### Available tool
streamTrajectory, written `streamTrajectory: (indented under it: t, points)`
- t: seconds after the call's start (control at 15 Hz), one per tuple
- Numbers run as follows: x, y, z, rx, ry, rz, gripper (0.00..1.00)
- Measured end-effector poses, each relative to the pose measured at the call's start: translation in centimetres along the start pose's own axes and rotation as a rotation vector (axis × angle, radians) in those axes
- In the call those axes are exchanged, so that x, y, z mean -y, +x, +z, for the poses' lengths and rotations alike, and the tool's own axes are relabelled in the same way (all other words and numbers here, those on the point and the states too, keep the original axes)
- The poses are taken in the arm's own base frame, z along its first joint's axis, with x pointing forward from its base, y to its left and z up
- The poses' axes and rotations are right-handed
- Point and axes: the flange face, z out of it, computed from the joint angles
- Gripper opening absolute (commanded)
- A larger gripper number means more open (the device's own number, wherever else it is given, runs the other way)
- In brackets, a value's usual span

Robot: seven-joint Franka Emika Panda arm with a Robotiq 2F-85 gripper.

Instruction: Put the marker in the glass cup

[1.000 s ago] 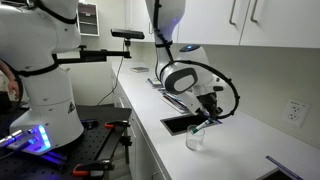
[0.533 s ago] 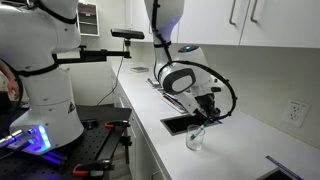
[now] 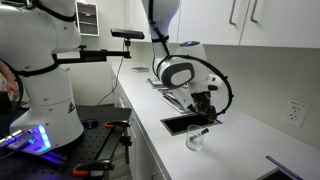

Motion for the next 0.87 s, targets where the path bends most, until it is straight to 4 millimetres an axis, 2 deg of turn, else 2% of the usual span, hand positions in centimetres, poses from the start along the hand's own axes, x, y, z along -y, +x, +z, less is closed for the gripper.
streamTrajectory:
  t: [0.27,0.4,0.6,0.87]
  points:
    - [1.7,0.2,-0.8,0.223,0.025,0.084,1.00]
    - [2.0,0.8,-1.4,0.315,0.038,0.139,1.00]
    - [1.1,2.0,-2.6,0.387,0.021,0.168,1.00]
    - [0.1,2.9,-3.4,0.398,-0.036,0.122,1.00]
